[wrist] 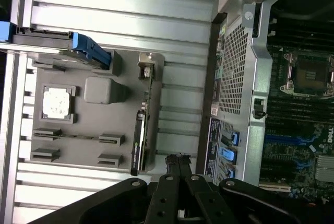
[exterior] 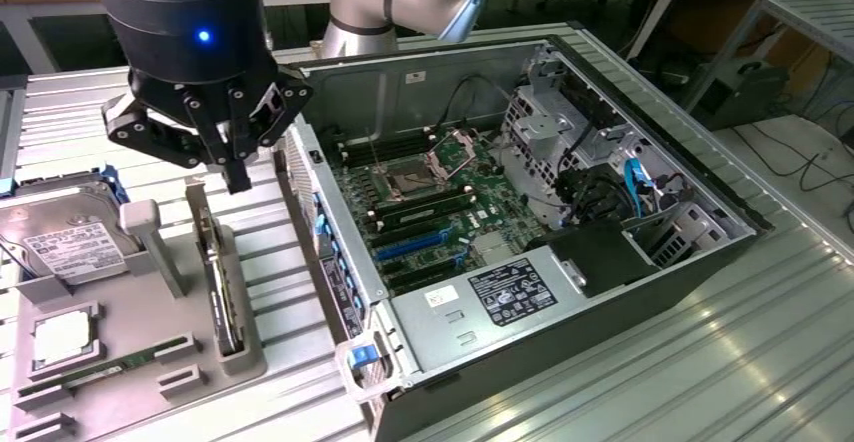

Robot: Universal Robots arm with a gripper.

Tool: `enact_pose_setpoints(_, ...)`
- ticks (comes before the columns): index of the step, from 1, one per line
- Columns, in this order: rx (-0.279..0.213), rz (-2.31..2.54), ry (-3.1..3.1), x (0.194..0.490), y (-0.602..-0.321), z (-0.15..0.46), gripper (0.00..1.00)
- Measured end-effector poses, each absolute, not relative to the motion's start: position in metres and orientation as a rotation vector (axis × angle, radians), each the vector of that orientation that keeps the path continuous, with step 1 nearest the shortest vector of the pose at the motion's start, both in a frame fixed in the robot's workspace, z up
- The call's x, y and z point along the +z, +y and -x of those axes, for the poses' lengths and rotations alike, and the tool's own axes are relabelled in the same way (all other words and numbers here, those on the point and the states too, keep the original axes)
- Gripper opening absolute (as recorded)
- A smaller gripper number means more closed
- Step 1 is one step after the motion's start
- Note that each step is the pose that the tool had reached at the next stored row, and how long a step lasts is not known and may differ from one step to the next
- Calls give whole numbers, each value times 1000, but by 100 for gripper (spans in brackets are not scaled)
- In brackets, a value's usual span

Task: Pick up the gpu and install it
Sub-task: 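Reach for the gpu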

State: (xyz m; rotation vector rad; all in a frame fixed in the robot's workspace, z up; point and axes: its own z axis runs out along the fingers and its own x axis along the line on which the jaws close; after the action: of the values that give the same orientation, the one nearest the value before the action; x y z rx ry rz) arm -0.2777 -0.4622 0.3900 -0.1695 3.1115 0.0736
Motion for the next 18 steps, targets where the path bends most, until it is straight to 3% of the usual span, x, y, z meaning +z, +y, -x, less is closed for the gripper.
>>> enact_pose_setpoints(18,74,170,3111,389,-465,303,11)
